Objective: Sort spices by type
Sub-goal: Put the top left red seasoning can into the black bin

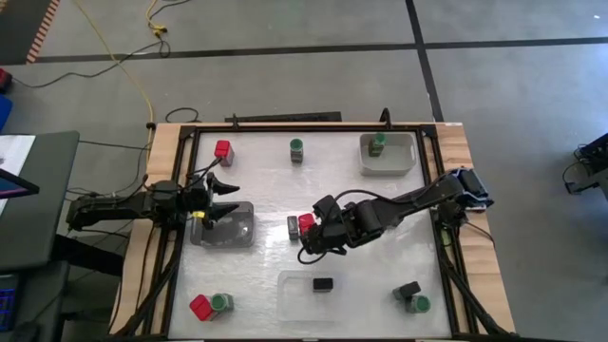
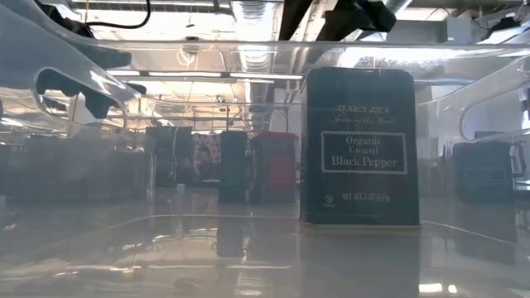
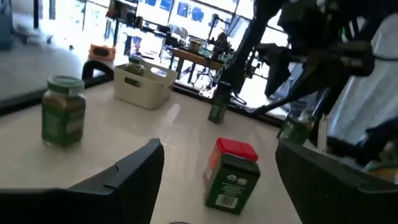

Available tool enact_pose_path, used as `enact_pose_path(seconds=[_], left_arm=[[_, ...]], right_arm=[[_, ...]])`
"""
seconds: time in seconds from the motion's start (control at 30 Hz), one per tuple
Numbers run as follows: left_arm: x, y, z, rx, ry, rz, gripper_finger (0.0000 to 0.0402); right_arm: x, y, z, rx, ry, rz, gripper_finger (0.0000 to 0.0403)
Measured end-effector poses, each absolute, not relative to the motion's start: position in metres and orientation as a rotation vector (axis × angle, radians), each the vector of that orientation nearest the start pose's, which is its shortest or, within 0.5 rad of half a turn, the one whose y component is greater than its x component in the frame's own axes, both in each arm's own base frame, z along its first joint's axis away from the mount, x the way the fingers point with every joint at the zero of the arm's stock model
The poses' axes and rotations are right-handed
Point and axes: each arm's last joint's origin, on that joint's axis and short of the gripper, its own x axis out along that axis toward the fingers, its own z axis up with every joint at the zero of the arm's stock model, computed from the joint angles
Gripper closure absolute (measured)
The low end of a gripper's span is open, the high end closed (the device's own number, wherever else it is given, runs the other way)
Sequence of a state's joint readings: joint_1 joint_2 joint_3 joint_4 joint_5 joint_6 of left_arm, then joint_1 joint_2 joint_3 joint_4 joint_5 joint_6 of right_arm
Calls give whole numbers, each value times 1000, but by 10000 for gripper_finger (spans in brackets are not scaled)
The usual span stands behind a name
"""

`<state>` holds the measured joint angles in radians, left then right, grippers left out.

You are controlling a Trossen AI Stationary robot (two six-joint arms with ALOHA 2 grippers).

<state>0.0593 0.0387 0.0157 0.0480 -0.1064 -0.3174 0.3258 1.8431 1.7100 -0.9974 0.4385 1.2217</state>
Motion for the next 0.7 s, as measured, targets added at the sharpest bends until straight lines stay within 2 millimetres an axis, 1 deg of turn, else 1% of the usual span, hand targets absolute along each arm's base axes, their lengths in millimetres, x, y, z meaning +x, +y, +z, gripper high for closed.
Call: enact_pose_path(seconds=[0.17, 0.27, 0.37, 0.43, 0.6, 0.7], left_arm=[[98, 11, 171, -380, -81, 240, 94], [99, 11, 170, -423, -73, 245, 70], [99, 12, 170, -428, -70, 247, 39], [99, 12, 170, -427, -69, 247, 26], [99, 12, 171, -447, -83, 244, 20], [99, 12, 171, -469, -86, 244, 21]], right_arm=[[366, 110, 300, 691, 811, -690, 172], [367, 111, 300, 693, 809, -687, 172], [367, 111, 300, 694, 808, -687, 172], [367, 111, 300, 695, 807, -685, 172], [368, 111, 301, 773, 775, -714, 172], [367, 111, 300, 727, 794, -696, 172]])
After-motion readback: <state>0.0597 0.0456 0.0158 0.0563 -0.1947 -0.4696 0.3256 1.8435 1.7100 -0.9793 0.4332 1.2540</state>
